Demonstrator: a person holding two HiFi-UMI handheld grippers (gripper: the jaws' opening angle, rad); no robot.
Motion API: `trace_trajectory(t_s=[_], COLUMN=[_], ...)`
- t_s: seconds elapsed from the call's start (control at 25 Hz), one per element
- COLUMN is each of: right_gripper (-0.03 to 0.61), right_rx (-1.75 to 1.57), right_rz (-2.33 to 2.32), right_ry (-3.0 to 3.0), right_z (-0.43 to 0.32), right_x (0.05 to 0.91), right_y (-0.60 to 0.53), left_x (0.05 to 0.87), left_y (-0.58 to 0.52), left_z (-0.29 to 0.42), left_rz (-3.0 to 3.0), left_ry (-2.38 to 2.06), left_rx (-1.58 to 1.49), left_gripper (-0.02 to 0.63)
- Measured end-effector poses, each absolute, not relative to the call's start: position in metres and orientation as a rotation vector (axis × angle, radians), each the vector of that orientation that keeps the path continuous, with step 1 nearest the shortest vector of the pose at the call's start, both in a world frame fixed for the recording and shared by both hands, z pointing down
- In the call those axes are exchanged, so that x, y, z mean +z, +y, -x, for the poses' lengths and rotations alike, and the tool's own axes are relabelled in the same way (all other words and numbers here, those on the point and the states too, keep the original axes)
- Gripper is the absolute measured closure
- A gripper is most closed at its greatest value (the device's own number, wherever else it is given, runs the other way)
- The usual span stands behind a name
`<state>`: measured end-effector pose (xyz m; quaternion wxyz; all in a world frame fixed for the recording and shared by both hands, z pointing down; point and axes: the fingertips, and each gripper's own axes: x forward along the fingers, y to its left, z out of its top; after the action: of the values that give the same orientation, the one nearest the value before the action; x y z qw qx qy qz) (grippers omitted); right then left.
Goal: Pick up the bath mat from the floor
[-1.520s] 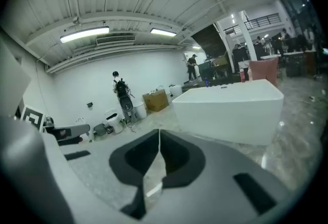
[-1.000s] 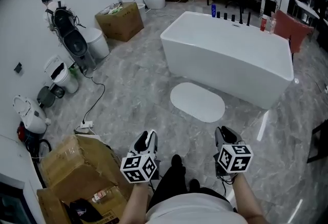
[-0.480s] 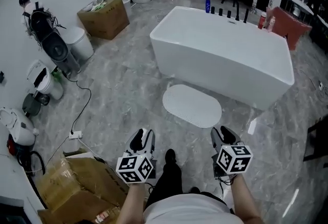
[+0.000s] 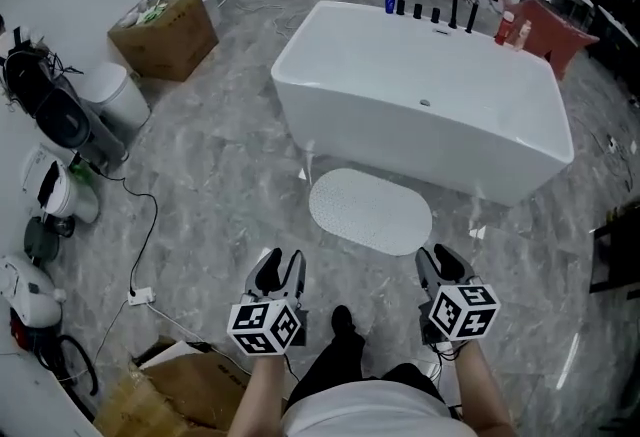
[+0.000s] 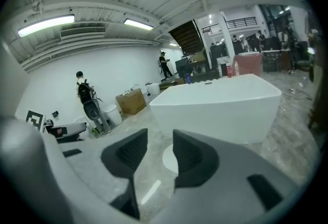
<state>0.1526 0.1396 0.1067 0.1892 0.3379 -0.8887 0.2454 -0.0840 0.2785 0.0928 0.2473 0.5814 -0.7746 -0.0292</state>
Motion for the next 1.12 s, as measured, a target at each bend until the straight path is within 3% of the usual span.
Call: trace_trajectory(t_s=[1.12], right_gripper=[0.437], right_rx=[0.925], right_rz=[-1.339], right_ry=[-2.204], right_z=[-0.171], right_x=[0.191], right_y=[0.038], left_x=[0.151], left_y=[0.110], left_z=[0.147], left_rz=[-1.734], left_ry=[-1.909], left_rx=[0.094], left_gripper=[0.440])
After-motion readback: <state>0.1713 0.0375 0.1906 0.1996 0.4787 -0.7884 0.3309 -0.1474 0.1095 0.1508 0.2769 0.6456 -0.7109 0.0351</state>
